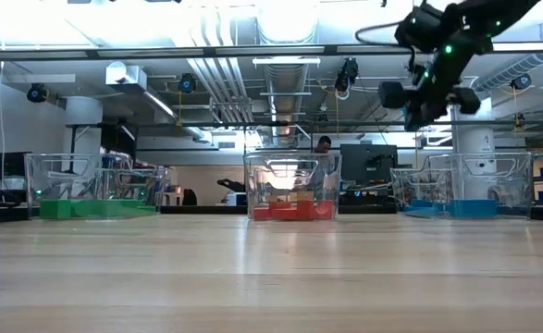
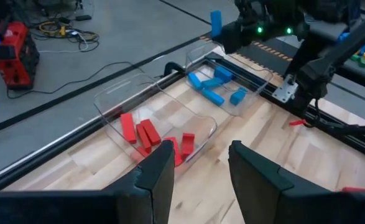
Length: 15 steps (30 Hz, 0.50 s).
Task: Sort blocks
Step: Put the blue wooden block into the right transparent bin
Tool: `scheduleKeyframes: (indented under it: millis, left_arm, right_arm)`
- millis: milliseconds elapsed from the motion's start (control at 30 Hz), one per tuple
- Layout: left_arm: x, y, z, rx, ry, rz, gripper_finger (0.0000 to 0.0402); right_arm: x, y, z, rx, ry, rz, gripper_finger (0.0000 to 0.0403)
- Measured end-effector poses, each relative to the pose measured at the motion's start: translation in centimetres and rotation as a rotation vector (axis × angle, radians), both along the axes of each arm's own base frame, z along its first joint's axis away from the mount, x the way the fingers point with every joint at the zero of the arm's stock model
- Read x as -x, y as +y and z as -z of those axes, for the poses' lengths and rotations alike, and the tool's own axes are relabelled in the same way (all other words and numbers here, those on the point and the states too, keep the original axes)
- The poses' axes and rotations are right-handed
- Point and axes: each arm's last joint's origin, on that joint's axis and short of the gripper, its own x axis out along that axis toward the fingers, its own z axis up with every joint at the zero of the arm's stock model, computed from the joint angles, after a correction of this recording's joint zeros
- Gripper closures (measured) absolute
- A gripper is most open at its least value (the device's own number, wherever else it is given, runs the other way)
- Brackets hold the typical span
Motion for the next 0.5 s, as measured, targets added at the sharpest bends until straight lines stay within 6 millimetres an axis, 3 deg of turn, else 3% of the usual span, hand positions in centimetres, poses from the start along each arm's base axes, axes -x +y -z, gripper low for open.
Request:
scheduleKeyframes:
  millis: [500]
  left_arm:
    - [-0.1, 0.7, 0.0, -0.012, 0.009, -0.029, 0.0271]
  right_arm:
    - [1.5, 1.0, 5.1, -0.094, 0.101, 0.061, 0.035]
